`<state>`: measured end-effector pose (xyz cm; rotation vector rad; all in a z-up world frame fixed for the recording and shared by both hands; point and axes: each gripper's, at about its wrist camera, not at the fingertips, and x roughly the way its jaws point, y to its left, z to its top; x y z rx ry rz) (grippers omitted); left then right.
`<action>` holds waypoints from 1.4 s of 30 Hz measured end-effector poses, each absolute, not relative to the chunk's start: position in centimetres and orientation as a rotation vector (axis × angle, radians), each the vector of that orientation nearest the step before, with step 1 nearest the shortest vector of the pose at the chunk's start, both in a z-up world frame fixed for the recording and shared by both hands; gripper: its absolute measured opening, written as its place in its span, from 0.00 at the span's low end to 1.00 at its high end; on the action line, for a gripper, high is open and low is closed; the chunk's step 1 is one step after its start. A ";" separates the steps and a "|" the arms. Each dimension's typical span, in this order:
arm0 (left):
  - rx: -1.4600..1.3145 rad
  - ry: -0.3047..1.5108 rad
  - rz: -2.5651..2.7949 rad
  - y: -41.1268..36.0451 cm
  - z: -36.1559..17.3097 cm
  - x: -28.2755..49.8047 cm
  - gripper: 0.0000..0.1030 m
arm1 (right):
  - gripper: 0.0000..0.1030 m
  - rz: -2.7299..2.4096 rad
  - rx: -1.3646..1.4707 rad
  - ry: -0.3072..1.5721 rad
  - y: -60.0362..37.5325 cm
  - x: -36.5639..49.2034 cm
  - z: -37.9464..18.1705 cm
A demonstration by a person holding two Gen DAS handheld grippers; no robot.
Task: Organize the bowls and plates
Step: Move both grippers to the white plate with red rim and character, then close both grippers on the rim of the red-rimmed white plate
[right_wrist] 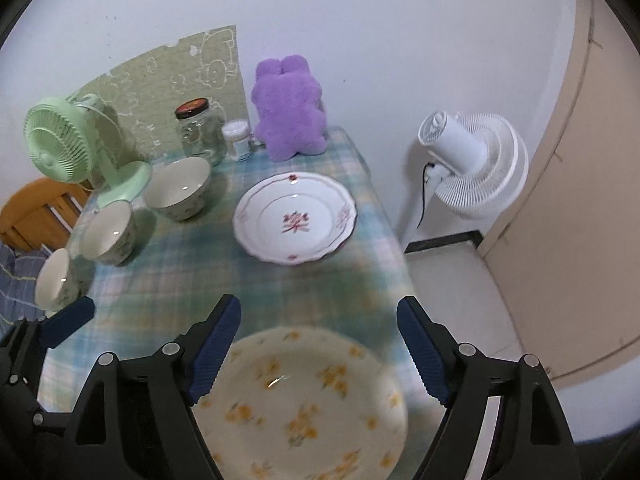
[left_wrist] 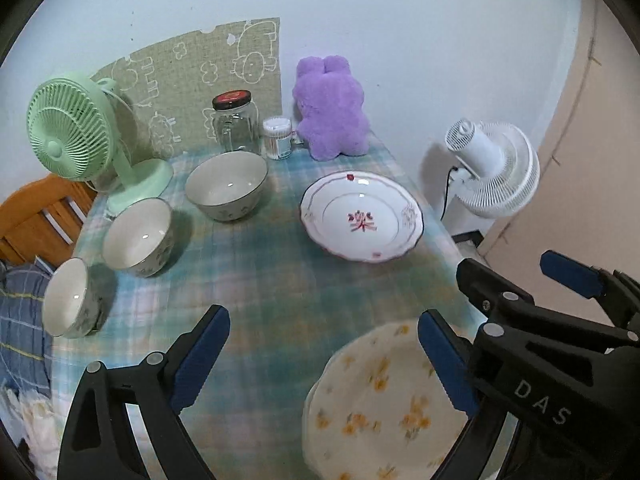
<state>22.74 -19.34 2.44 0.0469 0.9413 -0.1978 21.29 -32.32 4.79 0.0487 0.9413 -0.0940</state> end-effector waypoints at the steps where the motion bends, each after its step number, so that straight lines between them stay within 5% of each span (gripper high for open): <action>1: 0.043 0.940 -0.187 -19.6 2.3 23.5 0.93 | 0.80 -0.087 0.049 0.944 -32.7 22.0 4.8; 27: 0.023 1.022 0.044 -24.7 -5.7 39.6 0.76 | 0.77 0.064 0.047 1.008 -37.6 40.5 -3.3; 42: 0.053 1.131 0.073 -25.2 -11.1 42.1 0.59 | 0.56 0.049 0.033 1.125 -37.8 44.0 -9.7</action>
